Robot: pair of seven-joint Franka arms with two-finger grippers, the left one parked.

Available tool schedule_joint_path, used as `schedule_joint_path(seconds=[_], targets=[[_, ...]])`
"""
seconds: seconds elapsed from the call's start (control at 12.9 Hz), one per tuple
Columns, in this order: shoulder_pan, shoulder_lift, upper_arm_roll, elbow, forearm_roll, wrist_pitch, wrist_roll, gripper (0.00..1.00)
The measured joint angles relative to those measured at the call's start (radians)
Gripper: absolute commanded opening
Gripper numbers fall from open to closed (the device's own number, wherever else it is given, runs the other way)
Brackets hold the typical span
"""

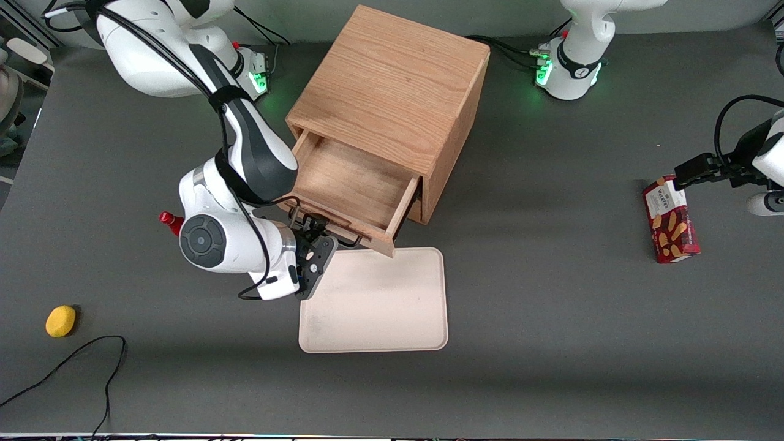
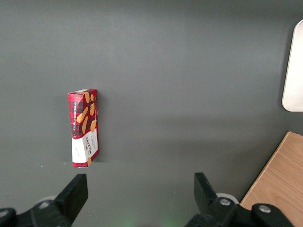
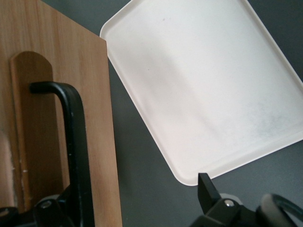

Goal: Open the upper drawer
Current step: 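Keep pulling the drawer out further with the right gripper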

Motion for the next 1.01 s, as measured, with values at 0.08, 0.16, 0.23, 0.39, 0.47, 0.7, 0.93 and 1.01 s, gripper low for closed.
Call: schedule_joint_path(seconds=[0.08,0.16,0.23,0.39,0.47,0.7,0.93,1.01], targets=[[-0.005,0.002,0.0,0.005,0.0,0.0,-0.004,1.0],[-0.011,0.003,0.0,0.008,0.0,0.0,-0.015,1.0],[-0.014,0.005,-0.001,0.012,0.0,0.0,-0.027,1.0],[-0.022,0.011,-0.001,0.026,0.0,0.0,-0.034,1.0],[-0.027,0.014,-0.001,0.032,-0.001,0.0,-0.036,1.0],[-0.034,0.025,-0.001,0.054,-0.001,0.0,-0.039,1.0],[-0.038,0.037,-0.001,0.076,-0.001,0.0,-0.039,1.0],[-0.038,0.042,-0.001,0.084,-0.001,0.0,-0.04,1.0]])
